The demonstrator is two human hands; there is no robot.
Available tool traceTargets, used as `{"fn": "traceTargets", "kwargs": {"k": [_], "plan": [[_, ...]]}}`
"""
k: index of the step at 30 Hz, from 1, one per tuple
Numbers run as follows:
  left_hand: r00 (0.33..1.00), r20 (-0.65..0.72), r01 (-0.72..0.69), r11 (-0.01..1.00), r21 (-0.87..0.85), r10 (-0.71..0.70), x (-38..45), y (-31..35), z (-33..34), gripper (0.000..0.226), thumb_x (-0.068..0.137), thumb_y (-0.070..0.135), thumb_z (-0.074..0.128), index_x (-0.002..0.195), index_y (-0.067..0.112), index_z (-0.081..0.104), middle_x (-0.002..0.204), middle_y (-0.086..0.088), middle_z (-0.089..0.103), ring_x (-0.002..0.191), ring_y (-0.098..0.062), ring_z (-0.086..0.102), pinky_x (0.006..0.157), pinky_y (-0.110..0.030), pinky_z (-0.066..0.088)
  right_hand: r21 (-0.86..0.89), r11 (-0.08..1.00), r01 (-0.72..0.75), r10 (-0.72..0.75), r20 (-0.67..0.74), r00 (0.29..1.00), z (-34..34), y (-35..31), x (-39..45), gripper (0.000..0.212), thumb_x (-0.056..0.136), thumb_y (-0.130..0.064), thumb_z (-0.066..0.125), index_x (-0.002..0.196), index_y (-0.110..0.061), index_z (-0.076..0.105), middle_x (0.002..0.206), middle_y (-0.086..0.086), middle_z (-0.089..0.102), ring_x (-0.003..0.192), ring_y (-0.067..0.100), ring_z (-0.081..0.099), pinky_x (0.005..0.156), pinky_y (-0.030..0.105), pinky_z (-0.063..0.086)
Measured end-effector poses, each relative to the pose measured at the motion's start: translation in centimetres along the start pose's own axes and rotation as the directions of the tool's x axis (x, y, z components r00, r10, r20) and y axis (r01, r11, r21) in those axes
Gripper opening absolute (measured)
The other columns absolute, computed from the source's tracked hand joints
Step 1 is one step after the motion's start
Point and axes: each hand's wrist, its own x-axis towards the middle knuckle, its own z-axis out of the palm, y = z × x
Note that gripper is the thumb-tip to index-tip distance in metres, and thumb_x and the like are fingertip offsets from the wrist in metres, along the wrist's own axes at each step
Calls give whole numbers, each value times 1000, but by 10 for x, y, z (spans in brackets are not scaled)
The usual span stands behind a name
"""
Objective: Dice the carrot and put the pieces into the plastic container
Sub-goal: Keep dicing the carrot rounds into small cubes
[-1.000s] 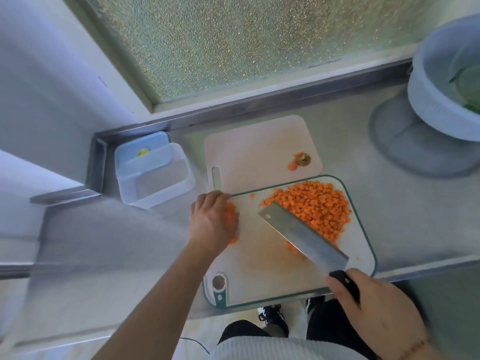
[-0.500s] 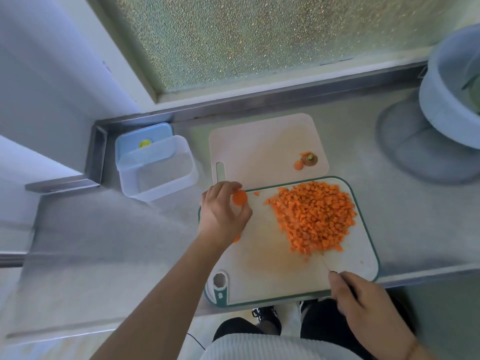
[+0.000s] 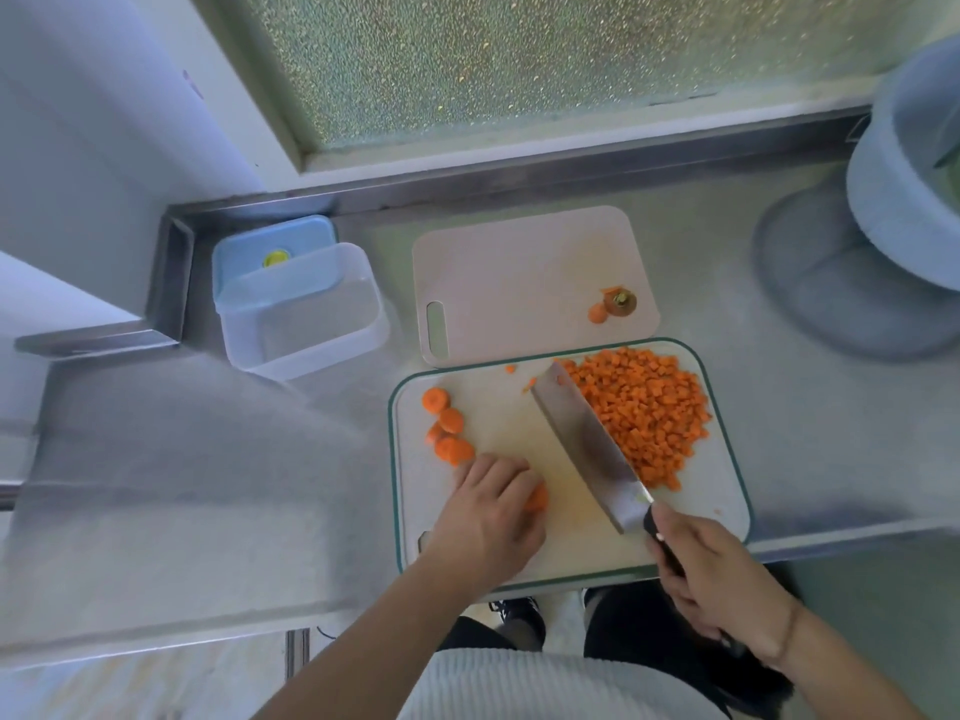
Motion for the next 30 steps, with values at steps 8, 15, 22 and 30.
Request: {"fn": "traceTargets", "kwargs": {"k": [8,15,22,30], "plan": [[993,-72,-96,993,-74,91,-4,0,8,11,92,14,70,99,7,75,107,-5,69,96,-26,63,88,-38,50,-498,823,273,-333,-33,942,21,24,-3,56,83,-66,25,65,-19,49,56,2,53,58,13,52,59,32,42],[992,-85,-98,992,-79,91,-6,-1,10,10,92,13,72,98,7,77,108,-4,71,102,-27,66,90,-37,50,-577,763,292,-356,2,934,24,52,-8,92,73,-88,-2,103,-29,62,94,-3,72,93,15,63,89,37,48],[992,-95,-88,990,-110,78,-7,-1,12,7,90,10,73,95,7,77,106,-4,72,98,-24,65,90,-36,53,-465,840,281,-304,27,952,21,48,-3,71,84,-76,13,104,-30,64,99,-6,70,101,9,61,93,27,47],[987,-136,-103,985,-141,83,-8,-5,12,2,87,6,77,88,4,76,97,-7,72,87,-27,68,81,-39,56,-422,834,356,-400,-19,916,21,38,0,63,86,-75,19,73,-27,57,70,-6,62,72,9,59,73,28,48]]}}
